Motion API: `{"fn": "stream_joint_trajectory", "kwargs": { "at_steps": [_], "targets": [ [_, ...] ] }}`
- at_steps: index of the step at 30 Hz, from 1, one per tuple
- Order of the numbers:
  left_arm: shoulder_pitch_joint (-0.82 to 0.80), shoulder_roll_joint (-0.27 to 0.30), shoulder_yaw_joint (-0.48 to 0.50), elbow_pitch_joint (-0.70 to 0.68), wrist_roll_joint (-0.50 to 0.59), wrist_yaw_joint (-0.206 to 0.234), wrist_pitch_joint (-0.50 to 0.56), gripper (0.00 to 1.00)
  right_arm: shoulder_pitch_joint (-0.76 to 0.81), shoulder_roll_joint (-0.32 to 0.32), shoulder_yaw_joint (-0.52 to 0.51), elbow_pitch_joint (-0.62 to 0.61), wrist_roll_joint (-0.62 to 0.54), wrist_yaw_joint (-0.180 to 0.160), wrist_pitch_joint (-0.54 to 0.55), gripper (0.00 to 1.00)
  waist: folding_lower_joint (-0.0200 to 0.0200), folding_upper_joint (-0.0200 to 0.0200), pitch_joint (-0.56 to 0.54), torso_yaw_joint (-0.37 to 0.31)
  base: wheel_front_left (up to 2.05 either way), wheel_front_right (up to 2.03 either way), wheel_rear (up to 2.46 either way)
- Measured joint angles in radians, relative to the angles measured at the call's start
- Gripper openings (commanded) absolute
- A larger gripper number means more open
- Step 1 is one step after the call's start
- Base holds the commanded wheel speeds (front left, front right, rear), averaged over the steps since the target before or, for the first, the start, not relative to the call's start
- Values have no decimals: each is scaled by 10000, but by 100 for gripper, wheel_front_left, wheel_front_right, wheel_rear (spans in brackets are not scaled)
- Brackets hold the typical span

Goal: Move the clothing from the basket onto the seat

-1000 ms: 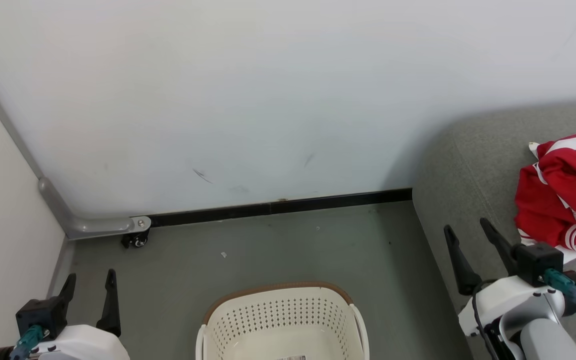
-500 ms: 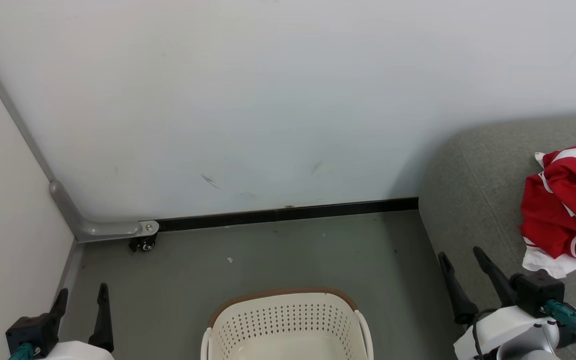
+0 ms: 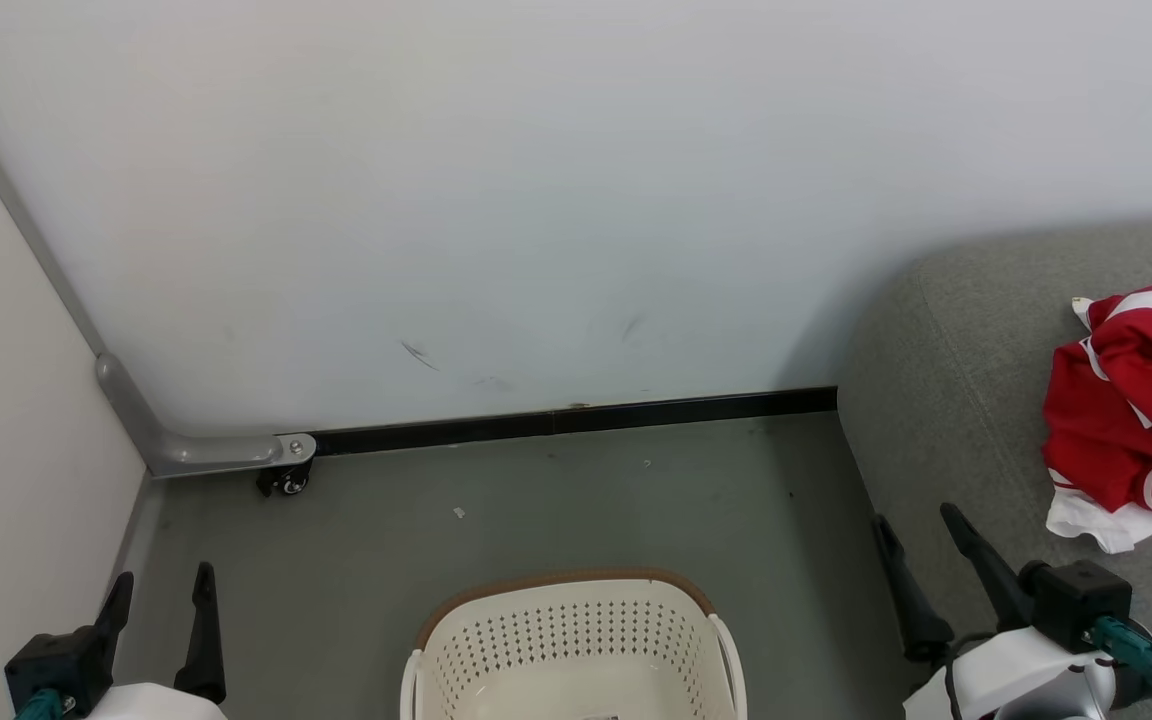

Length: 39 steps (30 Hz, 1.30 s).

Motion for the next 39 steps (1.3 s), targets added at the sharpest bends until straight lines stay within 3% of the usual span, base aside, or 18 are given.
{"fn": "stream_joint_trajectory", "kwargs": {
  "at_steps": [19, 20, 27, 39],
  "targets": [
    [11, 2, -140, -445, 4, -92, -75, 100, 219, 4, -19, -445, 46, 0, 56, 100, 0, 0, 77, 74, 0, 0, 0],
    [11, -2, -151, -454, 4, -100, -75, 0, 241, 4, -25, -454, 46, 0, 56, 0, 0, 0, 77, 84, 0, 0, 0],
    [500, -734, -428, 77, -12, -104, -23, 0, 808, 157, 102, 209, 56, 0, 52, 0, 0, 0, 79, 86, 0, 0, 0],
    [507, -982, 42, 73, -1198, -485, 368, 0, 818, 157, 111, 75, 1645, 0, 148, 0, 0, 0, 128, 91, 0, 0, 0]
  ]
}}
